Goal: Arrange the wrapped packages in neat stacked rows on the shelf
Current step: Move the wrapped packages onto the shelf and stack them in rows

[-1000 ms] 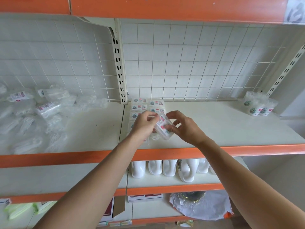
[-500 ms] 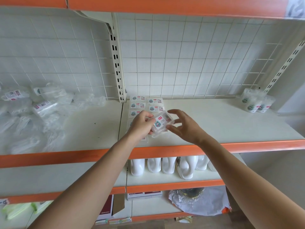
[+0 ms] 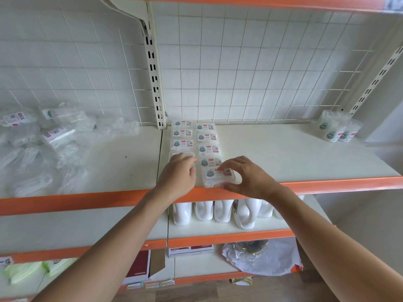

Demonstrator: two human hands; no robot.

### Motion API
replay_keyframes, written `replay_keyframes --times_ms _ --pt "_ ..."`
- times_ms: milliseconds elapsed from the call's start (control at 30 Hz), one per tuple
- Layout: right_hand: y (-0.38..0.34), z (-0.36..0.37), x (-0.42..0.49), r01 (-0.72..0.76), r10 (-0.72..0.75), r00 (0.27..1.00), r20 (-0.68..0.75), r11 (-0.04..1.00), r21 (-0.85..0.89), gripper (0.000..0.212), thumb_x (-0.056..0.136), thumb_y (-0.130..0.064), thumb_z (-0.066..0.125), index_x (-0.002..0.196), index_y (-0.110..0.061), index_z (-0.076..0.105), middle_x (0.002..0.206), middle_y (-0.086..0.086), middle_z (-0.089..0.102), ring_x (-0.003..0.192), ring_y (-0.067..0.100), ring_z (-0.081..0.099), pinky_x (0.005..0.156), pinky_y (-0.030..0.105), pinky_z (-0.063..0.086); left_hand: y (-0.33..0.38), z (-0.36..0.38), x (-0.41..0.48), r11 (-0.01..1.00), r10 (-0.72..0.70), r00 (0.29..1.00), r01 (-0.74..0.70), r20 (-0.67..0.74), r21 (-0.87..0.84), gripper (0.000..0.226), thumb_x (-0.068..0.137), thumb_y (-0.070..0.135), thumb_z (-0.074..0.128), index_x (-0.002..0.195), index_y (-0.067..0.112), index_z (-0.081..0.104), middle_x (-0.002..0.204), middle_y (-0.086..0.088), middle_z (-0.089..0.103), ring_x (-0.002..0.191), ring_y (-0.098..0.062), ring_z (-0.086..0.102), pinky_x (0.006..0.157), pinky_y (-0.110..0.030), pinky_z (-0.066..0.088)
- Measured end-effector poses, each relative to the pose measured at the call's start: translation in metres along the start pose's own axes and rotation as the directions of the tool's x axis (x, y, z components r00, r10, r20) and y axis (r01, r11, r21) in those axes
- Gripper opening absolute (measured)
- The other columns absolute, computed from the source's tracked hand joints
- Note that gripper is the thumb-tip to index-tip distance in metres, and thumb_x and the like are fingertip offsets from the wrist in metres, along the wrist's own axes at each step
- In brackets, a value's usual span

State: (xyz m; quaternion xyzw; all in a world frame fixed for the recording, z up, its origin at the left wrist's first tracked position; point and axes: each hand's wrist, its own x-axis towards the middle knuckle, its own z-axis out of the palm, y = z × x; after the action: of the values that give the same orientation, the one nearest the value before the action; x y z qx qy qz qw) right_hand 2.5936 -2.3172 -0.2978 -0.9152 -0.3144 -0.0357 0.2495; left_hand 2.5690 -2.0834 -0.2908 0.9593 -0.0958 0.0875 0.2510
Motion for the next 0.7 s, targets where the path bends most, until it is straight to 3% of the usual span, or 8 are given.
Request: replay_keyframes --times_ms 133,367,700 --pt "-0.003 0.011 0.004 -0.010 0.010 1.000 0.002 0.999 -0.041 0.047 0.075 -0.034 0.079 0.118 -0.023 0.063 0.118 -0.005 0.064 0.113 0.020 0.049 0.096 0.032 0.044 -0.008 0.013 -0.011 0.992 0.056 0.998 -0.055 -0.008 0.112 0.028 0.092 0.013 0.054 0.114 0.000 0.063 0.118 -0.013 0.057 0.119 -0.030 0.049 0.100 -0.045 0.042" --pt "-0.006 0.016 0.006 -0.019 0.021 1.000 0.022 0.997 -0.073 0.047 0.079 -0.036 0.076 0.121 -0.022 0.060 0.122 -0.002 0.062 0.116 0.023 0.049 0.096 0.036 0.045 -0.015 0.024 -0.014 0.975 0.046 0.996 -0.062 0.076 0.214 0.046 0.100 0.029 0.042 0.140 0.008 0.044 0.145 -0.009 0.042 0.140 -0.025 0.029 0.112 -0.042 0.026" --pt "-0.008 0.025 0.010 -0.080 0.081 0.997 0.005 0.991 -0.111 0.048 0.081 -0.040 0.072 0.123 -0.022 0.057 0.134 -0.004 0.056 0.120 0.025 0.046 0.098 0.043 0.044 -0.018 0.027 -0.016 0.972 0.072 0.996 -0.083 0.059 0.218 0.045 0.100 0.026 0.042 0.141 0.009 0.043 0.146 -0.007 0.040 0.140 -0.023 0.028 0.114 -0.042 0.023"
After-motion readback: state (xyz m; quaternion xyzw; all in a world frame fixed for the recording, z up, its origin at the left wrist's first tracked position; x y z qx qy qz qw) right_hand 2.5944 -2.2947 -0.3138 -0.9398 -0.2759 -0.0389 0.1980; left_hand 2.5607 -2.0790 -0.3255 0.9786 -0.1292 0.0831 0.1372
